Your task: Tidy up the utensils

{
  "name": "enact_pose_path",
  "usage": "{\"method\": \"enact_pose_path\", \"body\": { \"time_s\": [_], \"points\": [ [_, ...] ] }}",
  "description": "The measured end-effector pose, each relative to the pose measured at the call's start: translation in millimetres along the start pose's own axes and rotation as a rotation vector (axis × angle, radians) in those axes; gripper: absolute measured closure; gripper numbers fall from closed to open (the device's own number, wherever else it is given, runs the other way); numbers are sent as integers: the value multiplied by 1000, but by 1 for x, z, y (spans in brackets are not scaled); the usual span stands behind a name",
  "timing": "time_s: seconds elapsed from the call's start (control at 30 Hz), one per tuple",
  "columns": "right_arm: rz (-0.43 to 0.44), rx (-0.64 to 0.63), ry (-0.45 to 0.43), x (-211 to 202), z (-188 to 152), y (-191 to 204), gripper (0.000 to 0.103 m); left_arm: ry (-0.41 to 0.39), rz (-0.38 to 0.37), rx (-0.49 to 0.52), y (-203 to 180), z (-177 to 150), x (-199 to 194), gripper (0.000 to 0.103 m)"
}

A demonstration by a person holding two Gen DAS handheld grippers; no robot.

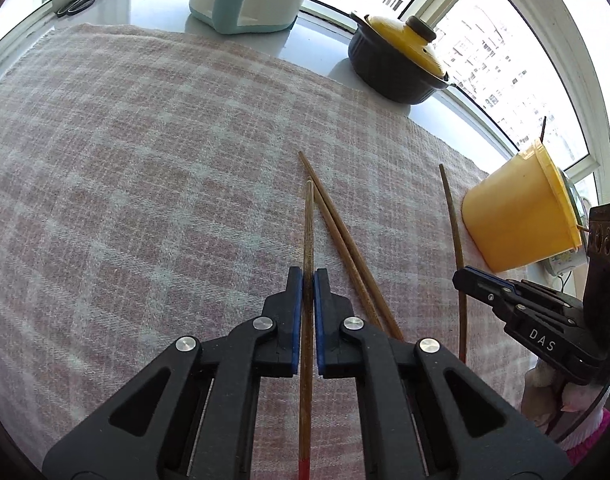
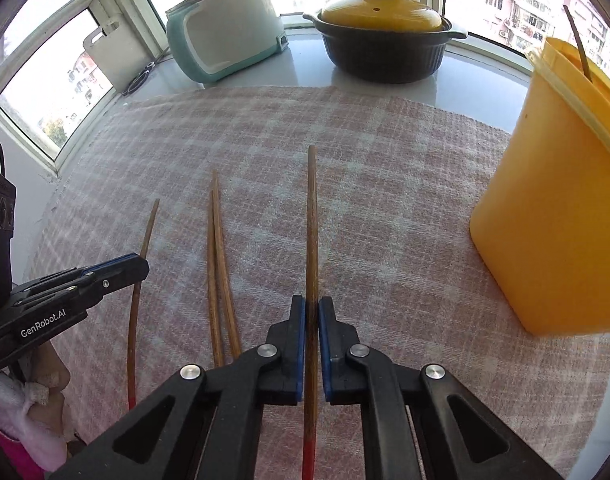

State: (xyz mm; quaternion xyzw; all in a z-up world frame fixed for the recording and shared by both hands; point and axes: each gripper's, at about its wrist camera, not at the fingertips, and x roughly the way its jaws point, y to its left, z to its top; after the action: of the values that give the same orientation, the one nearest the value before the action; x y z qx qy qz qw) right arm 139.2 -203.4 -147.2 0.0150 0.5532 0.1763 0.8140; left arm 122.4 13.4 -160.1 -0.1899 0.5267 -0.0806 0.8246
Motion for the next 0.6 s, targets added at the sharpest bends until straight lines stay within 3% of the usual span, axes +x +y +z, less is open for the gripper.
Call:
{"method": "enact_pose_path", "body": {
  "time_s": [0.6],
  "points": [
    [46,74,-229,-101,-36,-17,99,-126,-97,52,-52,-5,-53,100]
  ]
}}
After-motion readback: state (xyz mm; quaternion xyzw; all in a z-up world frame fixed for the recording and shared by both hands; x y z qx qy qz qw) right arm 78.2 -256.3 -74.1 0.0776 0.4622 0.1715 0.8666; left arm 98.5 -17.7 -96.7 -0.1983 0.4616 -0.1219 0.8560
